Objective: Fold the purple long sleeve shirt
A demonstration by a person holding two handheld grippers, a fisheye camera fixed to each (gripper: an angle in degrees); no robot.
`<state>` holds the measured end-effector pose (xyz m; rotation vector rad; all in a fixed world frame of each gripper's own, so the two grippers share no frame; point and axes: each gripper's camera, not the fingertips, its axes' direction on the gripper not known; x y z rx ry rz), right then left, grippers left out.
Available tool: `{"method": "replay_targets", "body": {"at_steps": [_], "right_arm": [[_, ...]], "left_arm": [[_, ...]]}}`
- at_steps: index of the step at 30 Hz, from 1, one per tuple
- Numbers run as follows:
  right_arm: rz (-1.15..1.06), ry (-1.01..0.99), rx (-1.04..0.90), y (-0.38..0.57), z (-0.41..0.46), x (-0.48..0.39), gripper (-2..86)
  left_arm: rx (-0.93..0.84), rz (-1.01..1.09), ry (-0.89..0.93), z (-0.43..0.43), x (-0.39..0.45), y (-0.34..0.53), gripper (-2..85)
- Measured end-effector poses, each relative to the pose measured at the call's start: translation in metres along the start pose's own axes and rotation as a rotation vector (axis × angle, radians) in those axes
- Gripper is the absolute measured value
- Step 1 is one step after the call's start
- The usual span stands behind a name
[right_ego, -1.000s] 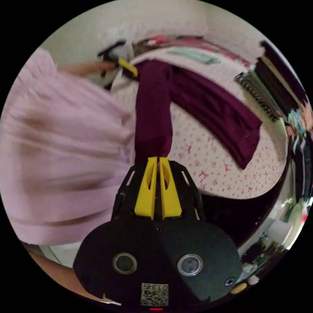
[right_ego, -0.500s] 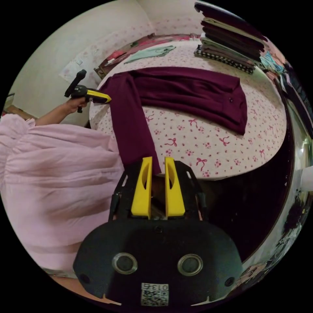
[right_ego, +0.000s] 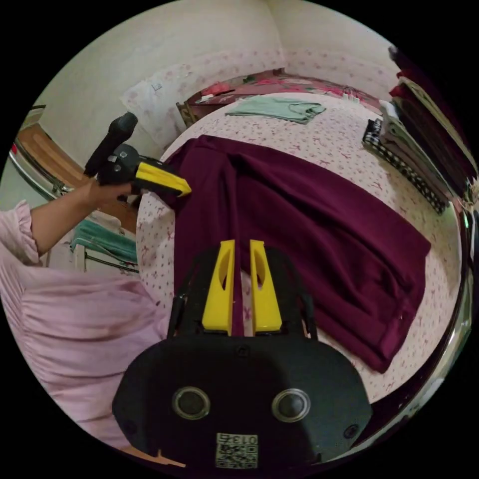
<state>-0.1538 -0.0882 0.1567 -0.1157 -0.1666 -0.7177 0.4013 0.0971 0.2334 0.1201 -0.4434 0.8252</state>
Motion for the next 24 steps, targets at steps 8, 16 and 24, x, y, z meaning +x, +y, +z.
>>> {"method": "replay_targets", "body": {"at_steps": [8, 16, 24], "right_arm": [[0.105, -0.225, -0.069, -0.02, 0.029, 0.02, 2.2], [0.13, -0.198, -0.03, 0.014, -0.006, 0.039, 0.4], [0.264, 0.332, 0.074, -0.023, -0.041, 0.08, 0.3]], "left_arm": [[-0.023, 0.131, -0.034, 0.008, -0.003, 0.012, -0.4], [0.134, 0.02, 0.063, -0.018, -0.046, 0.012, -0.3], [0.181, -0.098, -0.019, 0.004, -0.076, -0.062, -0.3]]}}
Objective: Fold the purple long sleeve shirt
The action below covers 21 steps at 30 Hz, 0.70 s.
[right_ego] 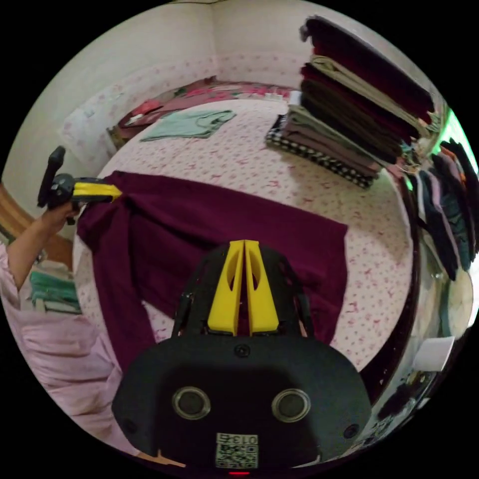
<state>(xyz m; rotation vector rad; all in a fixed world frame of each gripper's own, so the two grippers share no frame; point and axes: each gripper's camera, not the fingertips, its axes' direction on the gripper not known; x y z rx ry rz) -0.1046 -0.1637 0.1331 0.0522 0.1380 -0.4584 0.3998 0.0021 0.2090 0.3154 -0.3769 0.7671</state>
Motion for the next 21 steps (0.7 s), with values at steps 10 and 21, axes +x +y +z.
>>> {"method": "replay_targets", "body": {"at_steps": [10, 21], "right_arm": [[0.08, 0.063, -0.162, 0.013, 0.029, 0.035, 0.2], [0.043, 0.164, -0.022, 0.032, -0.011, -0.026, 0.2]], "left_arm": [[-0.058, 0.133, 0.065, 0.032, -0.024, -0.017, -0.4], [-0.08, -0.079, -0.026, 0.042, -0.092, 0.01, -0.4]]}}
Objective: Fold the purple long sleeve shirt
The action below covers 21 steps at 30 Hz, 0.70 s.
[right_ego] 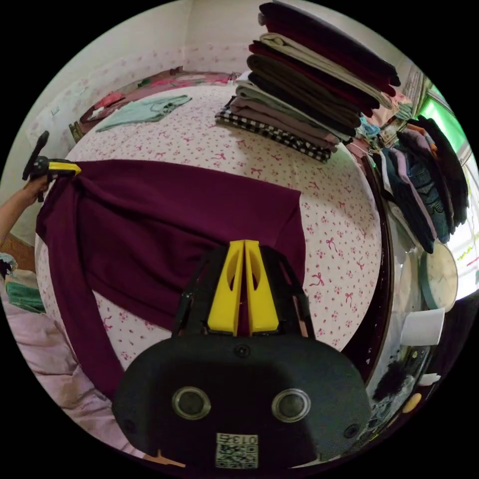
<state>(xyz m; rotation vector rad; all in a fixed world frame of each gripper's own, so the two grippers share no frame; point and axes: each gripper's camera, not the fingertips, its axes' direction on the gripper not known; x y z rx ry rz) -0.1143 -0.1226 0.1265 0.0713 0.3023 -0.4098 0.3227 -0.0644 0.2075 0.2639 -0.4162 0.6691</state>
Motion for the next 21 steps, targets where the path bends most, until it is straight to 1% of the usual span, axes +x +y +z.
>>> {"method": "replay_targets", "body": {"at_steps": [1, 3, 5, 7, 8, 11, 15, 18, 19, 21], "right_arm": [[-0.004, -0.032, 0.043, 0.003, -0.011, -0.007, 0.2], [-0.055, -0.065, 0.046, 0.006, -0.022, -0.022, 0.3], [-0.088, -0.079, 0.049, 0.012, -0.034, -0.037, 0.3], [-0.133, -0.13, 0.054, 0.024, -0.05, -0.057, 0.4], [-0.145, -0.145, 0.047, 0.028, -0.053, -0.062, 0.4], [-0.203, -0.219, 0.002, 0.049, -0.062, -0.088, 0.5], [-0.271, -0.363, -0.048, 0.07, -0.073, -0.123, 0.7], [-0.361, -0.407, -0.067, 0.078, -0.079, -0.149, 1.2], [-0.398, -0.421, -0.075, 0.081, -0.082, -0.159, 1.6], [-0.457, -0.443, -0.089, 0.085, -0.086, -0.175, 2.7]], "left_arm": [[-0.02, 0.034, -0.02, 0.0, 0.002, -0.005, -0.4], [-0.042, 0.086, -0.049, -0.001, 0.005, -0.008, -0.4], [-0.012, 0.024, -0.107, -0.013, 0.0, 0.0, -0.4], [0.041, -0.053, -0.092, -0.024, -0.009, 0.014, -0.4], [0.041, -0.095, -0.075, -0.025, -0.016, 0.023, -0.4], [-0.057, -0.105, -0.092, -0.007, -0.022, 0.035, -0.4], [-0.057, -0.087, -0.116, -0.003, -0.026, 0.03, -0.4], [-0.07, -0.133, -0.046, -0.006, -0.039, 0.03, -0.4], [-0.074, -0.164, -0.079, -0.009, -0.04, 0.033, -0.4], [-0.017, -0.198, -0.129, -0.022, -0.035, 0.04, -0.4]]}}
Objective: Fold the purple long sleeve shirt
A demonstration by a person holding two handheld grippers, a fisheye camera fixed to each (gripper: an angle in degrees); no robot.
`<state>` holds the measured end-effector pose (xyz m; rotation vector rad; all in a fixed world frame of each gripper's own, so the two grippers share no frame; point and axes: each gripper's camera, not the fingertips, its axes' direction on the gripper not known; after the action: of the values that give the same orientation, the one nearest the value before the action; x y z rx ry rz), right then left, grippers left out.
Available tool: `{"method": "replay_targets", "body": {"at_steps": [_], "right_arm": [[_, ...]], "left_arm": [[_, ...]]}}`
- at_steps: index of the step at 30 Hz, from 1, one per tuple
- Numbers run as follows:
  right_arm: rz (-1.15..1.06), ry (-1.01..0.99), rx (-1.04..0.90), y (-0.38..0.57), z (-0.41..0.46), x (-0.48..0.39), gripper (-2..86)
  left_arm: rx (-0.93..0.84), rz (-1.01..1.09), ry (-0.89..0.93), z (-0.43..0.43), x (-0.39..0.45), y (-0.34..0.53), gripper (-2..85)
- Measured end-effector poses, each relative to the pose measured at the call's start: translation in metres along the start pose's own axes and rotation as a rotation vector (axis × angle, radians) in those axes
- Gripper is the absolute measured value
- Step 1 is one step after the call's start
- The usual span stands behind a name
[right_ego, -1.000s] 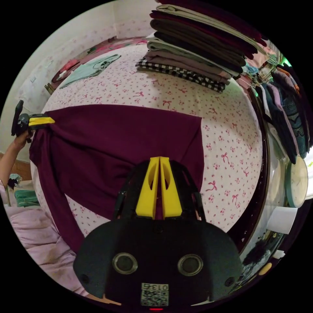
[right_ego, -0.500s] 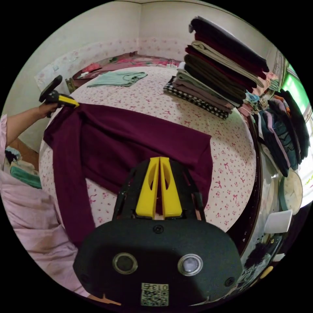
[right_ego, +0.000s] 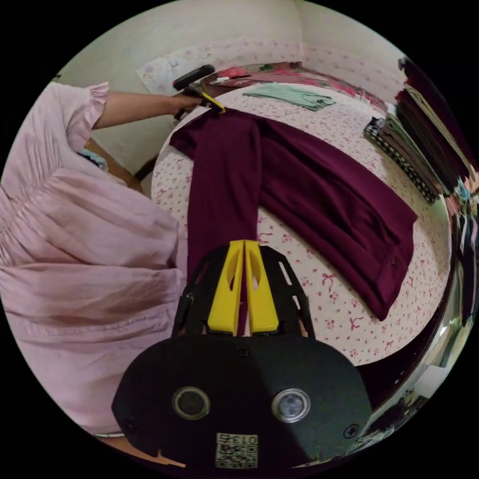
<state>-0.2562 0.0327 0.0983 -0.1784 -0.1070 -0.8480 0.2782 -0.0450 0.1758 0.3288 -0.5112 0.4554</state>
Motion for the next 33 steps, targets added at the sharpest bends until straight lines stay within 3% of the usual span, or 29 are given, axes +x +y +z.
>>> {"method": "replay_targets", "body": {"at_steps": [6, 11, 18, 25, 30, 33], "right_arm": [[-0.156, 0.01, -0.135, 0.0, 0.027, -0.055, 8.3], [-0.281, 0.128, -0.227, 0.016, 0.045, -0.085, 8.7], [-0.231, 0.156, -0.232, 0.013, 0.05, -0.086, 3.1], [-0.233, -0.137, -0.077, -0.026, -0.029, -0.064, 1.4], [-0.412, -0.354, 0.138, -0.065, -0.088, -0.066, 1.1], [-0.501, -0.416, 0.187, -0.083, -0.101, -0.064, 1.0]], "left_arm": [[0.169, 0.18, 0.103, -0.05, 0.051, 0.043, -0.4], [0.132, 0.352, 0.042, -0.051, 0.108, 0.077, -0.3], [0.075, 0.309, 0.082, -0.037, 0.108, 0.076, -0.3], [0.197, 0.311, 0.106, -0.068, 0.104, 0.037, -0.3], [0.226, 0.353, 0.104, -0.066, 0.117, -0.012, -0.3], [0.149, 0.464, 0.229, -0.05, 0.13, -0.035, -0.3]]}}
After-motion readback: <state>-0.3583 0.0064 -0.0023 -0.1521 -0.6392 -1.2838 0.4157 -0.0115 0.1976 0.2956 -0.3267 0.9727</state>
